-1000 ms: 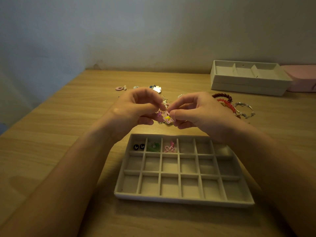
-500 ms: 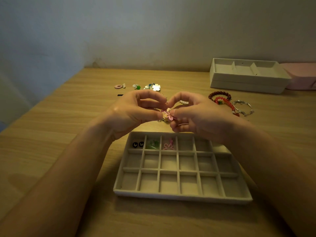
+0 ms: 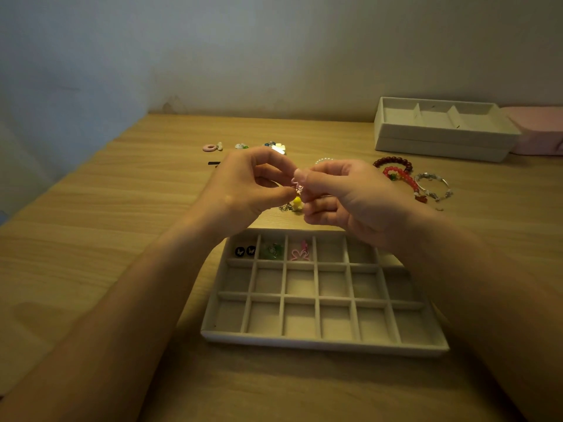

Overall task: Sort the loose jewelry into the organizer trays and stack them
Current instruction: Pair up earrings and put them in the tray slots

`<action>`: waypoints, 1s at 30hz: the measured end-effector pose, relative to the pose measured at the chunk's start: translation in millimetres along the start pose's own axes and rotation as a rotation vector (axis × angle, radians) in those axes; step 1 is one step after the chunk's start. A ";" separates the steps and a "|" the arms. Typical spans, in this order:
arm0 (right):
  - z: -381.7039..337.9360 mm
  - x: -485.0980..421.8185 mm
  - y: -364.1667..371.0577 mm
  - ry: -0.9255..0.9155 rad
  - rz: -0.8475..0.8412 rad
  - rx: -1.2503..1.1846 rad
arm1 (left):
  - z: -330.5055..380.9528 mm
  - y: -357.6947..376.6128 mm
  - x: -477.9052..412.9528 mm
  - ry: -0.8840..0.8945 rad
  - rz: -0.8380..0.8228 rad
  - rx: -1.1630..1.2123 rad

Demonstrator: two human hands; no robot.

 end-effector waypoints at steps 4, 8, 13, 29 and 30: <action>-1.7 1.6 -3.7 0.010 0.056 0.124 | -2.2 -0.8 -1.4 0.000 0.004 -0.008; -0.7 1.7 -4.1 0.037 0.047 0.262 | -3.5 -9.0 -1.6 -0.025 0.017 -0.003; -4.4 1.7 -7.1 0.008 0.000 0.633 | -6.5 -4.0 2.3 -0.110 -0.150 0.046; 2.3 3.6 3.9 0.024 -0.101 0.989 | -15.6 18.2 9.2 -0.177 -0.390 -0.179; 1.9 4.1 5.1 0.017 -0.098 1.002 | -15.2 18.8 8.9 -0.162 -0.395 -0.204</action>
Point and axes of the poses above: each hand's wrist, its own x-axis away from the middle knuckle, its own y-axis out of the palm, z = x × y, the point moved 8 cm from there along -x, towards the middle knuckle, and after that the axes turned 3 degrees about x, right-handed, at the moved point
